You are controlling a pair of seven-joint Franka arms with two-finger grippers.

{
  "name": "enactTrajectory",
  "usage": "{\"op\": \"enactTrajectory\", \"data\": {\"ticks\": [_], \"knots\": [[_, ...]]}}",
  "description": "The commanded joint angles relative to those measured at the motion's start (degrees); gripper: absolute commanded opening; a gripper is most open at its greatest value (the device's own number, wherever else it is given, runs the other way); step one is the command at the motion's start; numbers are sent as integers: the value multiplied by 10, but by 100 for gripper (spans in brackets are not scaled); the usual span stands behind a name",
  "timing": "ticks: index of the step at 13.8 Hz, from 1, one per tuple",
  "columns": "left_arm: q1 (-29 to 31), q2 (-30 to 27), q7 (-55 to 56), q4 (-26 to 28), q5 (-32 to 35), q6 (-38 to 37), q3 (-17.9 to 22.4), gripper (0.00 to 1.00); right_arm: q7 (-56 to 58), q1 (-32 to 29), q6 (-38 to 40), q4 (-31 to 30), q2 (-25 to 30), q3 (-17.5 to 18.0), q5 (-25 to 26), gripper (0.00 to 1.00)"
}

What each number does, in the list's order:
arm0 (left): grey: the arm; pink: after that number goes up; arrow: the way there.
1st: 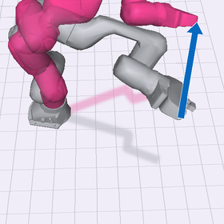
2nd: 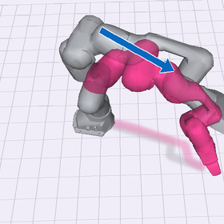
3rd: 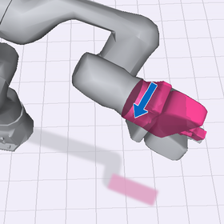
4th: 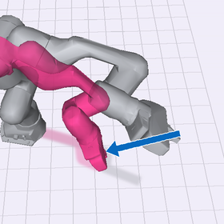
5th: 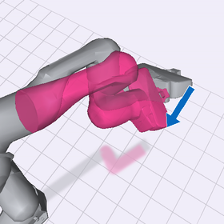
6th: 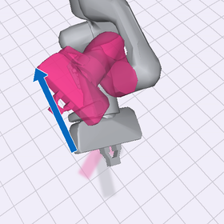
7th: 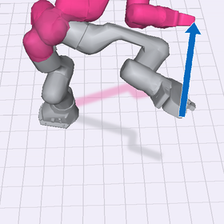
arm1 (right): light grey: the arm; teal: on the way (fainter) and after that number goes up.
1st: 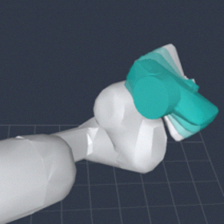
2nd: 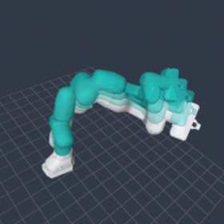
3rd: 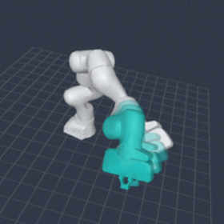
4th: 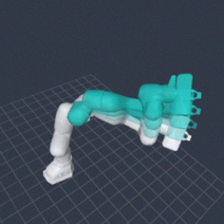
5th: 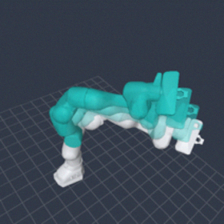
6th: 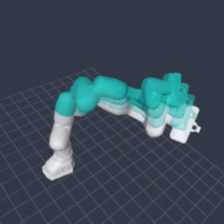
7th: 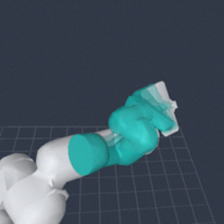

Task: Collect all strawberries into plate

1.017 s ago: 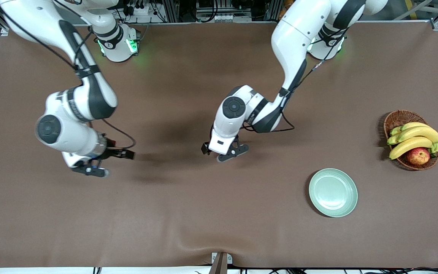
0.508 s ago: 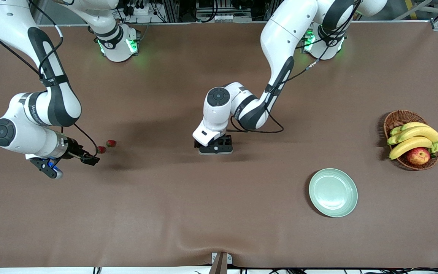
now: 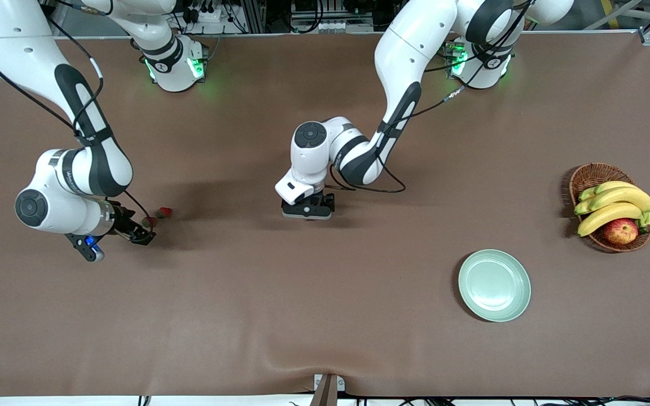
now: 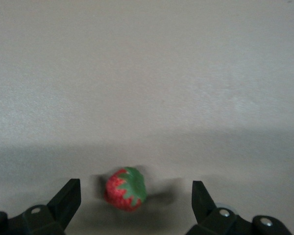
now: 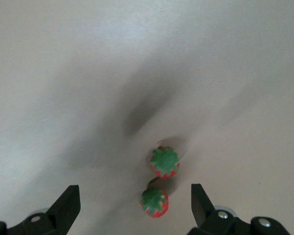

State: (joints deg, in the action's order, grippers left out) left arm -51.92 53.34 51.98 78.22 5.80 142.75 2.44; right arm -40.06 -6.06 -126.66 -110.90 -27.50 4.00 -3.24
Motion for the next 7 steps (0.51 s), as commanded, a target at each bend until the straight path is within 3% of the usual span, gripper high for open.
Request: {"op": "enactTrajectory", "data": {"ticks": [1, 5, 6, 7], "knots": [[-4, 11, 3, -15, 18, 4, 12, 100, -13, -13, -5, -4, -13, 0, 10, 100], [-4, 11, 7, -14, 37, 4, 10, 99, -13, -14, -5, -3, -22, 0, 10, 95], [-5, 11, 8, -14, 37, 4, 10, 67, -13, -14, -4, -4, -24, -1, 10, 94], [-5, 11, 11, -13, 37, 4, 10, 48, -13, -14, -3, -4, -27, -1, 10, 93]]}}
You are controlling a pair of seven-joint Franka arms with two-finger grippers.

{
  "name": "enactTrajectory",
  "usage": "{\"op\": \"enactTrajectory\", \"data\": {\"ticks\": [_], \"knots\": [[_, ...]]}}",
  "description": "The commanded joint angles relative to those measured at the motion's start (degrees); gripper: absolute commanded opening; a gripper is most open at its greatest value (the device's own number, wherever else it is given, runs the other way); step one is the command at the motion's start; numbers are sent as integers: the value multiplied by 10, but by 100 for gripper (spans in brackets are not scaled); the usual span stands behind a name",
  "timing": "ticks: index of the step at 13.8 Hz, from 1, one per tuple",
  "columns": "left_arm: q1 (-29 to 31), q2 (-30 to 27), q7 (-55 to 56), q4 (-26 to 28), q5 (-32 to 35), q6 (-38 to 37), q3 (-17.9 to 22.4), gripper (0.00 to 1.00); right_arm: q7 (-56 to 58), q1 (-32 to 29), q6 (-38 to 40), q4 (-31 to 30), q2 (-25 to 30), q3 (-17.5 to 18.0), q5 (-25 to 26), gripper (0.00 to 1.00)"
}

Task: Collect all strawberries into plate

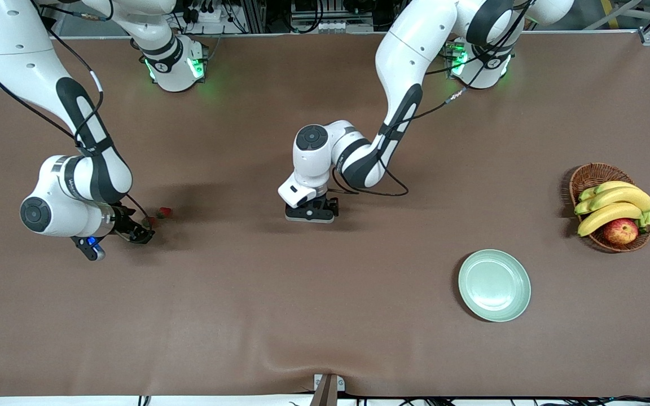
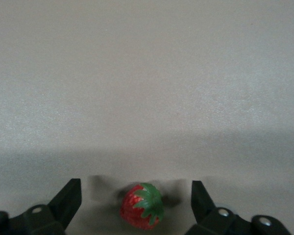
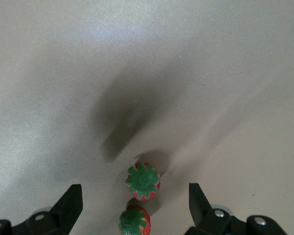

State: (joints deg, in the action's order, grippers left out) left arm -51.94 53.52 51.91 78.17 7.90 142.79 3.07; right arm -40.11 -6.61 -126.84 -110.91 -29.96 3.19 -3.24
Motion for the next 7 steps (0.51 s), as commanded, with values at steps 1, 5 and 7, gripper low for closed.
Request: {"op": "enactTrajectory", "data": {"ticks": [1, 5, 7], "knots": [[-4, 10, 19, -13, 16, 4, 4, 33, -12, -10, -2, -4, -8, 7, 10, 90], [-4, 13, 41, -13, 15, 4, 3, 0, -6, -14, -3, -3, -13, 7, 10, 83], [-4, 13, 71, -14, 16, 6, 4, 0, -3, -15, -2, -3, -13, 7, 10, 72]]}}
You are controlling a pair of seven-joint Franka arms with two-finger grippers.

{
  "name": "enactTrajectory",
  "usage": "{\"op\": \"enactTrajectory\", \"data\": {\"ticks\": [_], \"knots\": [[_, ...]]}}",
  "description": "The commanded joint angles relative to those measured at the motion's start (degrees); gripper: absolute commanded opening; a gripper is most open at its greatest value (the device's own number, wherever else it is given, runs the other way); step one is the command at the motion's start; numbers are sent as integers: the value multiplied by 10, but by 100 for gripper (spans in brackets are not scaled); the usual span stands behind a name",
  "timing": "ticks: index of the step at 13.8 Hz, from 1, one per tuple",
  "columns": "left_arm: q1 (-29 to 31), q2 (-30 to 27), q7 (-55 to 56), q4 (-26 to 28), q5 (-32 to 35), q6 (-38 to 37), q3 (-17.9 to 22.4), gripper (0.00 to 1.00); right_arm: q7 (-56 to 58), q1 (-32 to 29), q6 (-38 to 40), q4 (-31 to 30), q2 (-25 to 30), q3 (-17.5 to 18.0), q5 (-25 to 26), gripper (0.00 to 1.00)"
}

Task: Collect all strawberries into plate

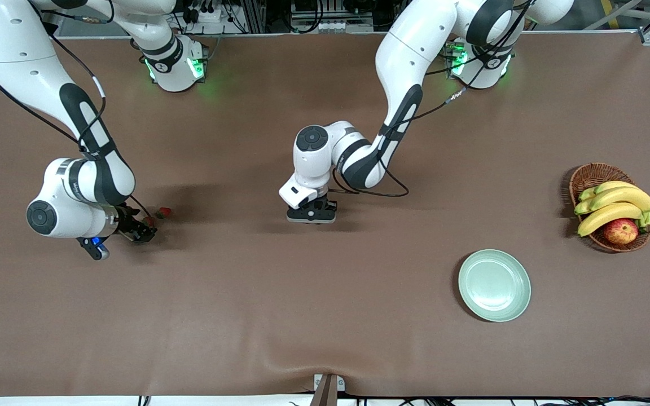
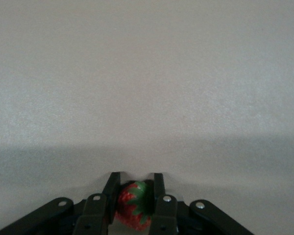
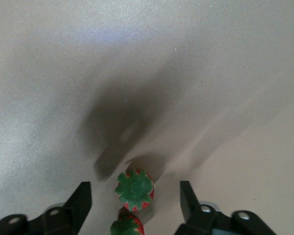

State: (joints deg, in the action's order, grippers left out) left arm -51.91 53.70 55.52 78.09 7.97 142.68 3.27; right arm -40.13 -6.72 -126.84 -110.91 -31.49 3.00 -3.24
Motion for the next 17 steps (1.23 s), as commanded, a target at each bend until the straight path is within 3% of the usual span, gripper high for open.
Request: {"op": "enactTrajectory", "data": {"ticks": [1, 6, 13, 17], "knots": [[-4, 11, 36, -13, 15, 8, 2, 0, -1, -14, -2, -3, 1, 9, 10, 64], [56, -27, 111, -2, 12, -3, 16, 0, 8, -18, 4, -4, 1, 9, 8, 46], [247, -81, 131, -4, 3, -157, 15, 0, 9, -18, 5, 0, 1, 9, 5, 24], [358, -108, 118, -2, 5, -253, 15, 0, 12, -4, 8, 51, 14, 10, 7, 12]]}}
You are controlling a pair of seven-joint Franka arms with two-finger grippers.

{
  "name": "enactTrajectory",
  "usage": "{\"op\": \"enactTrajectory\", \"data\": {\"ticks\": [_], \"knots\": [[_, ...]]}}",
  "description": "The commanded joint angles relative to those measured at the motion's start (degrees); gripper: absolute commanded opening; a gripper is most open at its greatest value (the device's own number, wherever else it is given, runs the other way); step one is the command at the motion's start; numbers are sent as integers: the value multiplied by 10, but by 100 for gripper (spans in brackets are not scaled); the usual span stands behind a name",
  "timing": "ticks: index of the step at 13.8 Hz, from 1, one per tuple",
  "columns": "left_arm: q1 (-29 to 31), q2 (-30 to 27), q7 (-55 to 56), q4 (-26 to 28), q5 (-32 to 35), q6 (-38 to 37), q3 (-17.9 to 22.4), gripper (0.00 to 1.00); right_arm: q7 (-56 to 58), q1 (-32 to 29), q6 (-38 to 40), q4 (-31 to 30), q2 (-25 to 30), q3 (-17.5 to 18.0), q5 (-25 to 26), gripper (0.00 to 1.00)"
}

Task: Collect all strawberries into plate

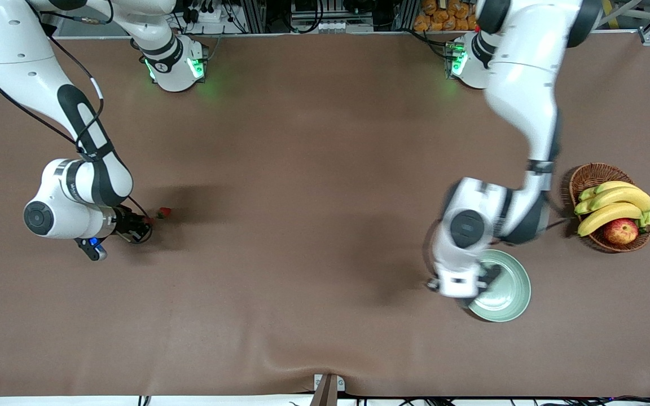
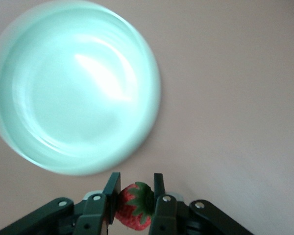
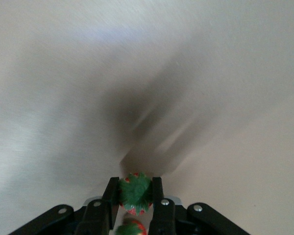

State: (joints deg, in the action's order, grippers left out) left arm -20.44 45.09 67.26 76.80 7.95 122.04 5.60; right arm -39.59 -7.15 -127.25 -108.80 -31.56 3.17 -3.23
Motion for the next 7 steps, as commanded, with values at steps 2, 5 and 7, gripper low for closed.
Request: {"op": "enactTrajectory", "data": {"ticks": [2, 5, 7], "knots": [[89, -17, -24, 12, 6, -64, -11, 0, 19, 23, 24, 60, 34, 10, 8, 12], [109, 1, -28, 11, 5, -55, -13, 0, 8, 95, 56, 106, 50, 11, 4, 12], [106, 22, -28, 11, 6, -25, -13, 0, 7, 140, 57, 115, 54, 13, 1, 14]]}}
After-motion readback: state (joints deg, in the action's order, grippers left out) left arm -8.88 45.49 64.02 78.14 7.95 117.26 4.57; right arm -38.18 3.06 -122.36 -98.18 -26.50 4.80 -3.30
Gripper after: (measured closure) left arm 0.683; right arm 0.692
